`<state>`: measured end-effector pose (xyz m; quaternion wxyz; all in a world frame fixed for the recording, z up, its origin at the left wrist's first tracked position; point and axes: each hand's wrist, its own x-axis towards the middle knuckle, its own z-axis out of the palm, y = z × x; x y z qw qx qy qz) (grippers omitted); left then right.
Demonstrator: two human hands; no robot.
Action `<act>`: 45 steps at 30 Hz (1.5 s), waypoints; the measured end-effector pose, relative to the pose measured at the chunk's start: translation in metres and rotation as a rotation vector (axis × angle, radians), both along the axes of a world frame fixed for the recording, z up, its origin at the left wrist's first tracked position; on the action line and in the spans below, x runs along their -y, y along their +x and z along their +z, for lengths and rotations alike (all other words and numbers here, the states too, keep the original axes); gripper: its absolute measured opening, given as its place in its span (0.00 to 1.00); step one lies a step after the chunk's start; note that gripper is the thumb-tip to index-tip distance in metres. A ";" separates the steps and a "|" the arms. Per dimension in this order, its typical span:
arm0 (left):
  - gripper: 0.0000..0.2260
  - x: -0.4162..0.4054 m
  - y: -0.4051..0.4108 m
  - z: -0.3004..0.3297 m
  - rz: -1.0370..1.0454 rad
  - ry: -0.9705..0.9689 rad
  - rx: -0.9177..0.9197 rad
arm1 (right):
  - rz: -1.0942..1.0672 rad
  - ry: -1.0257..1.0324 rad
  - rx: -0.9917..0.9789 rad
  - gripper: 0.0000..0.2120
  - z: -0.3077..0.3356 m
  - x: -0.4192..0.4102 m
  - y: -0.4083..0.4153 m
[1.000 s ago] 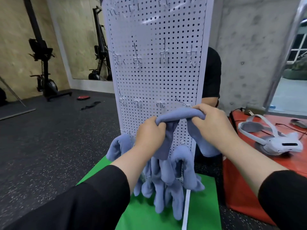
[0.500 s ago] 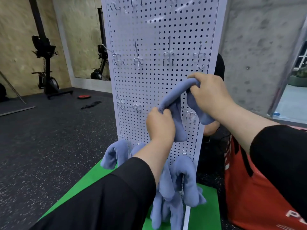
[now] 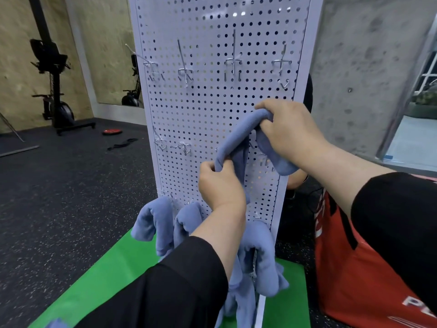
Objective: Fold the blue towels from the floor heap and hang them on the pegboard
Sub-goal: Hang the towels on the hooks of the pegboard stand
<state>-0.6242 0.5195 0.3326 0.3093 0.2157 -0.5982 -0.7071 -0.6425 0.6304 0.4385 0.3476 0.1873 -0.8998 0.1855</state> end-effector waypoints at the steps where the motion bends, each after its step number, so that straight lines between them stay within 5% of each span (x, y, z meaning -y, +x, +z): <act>1: 0.13 -0.001 -0.002 -0.001 -0.011 0.008 0.017 | -0.009 -0.001 0.007 0.12 -0.002 -0.002 -0.001; 12: 0.06 -0.007 -0.006 -0.032 -0.349 -0.186 -0.050 | -0.096 -0.025 0.099 0.05 -0.073 -0.049 0.015; 22: 0.03 0.008 0.008 -0.050 -0.580 -0.410 -0.088 | -0.033 -0.362 0.201 0.09 -0.130 -0.037 0.039; 31: 0.05 0.015 0.023 -0.056 -0.688 -0.526 0.012 | -0.088 -0.414 0.395 0.13 -0.153 -0.030 0.053; 38: 0.07 0.028 0.039 -0.057 -0.751 -0.667 0.085 | -0.083 -0.379 0.309 0.35 -0.160 -0.010 0.081; 42: 0.13 0.056 0.047 -0.062 -0.650 -0.682 0.056 | 0.062 -0.345 0.107 0.29 -0.155 0.024 0.099; 45: 0.21 0.100 0.059 -0.074 -0.453 -0.754 0.093 | 0.191 -0.343 0.130 0.19 -0.164 0.060 0.108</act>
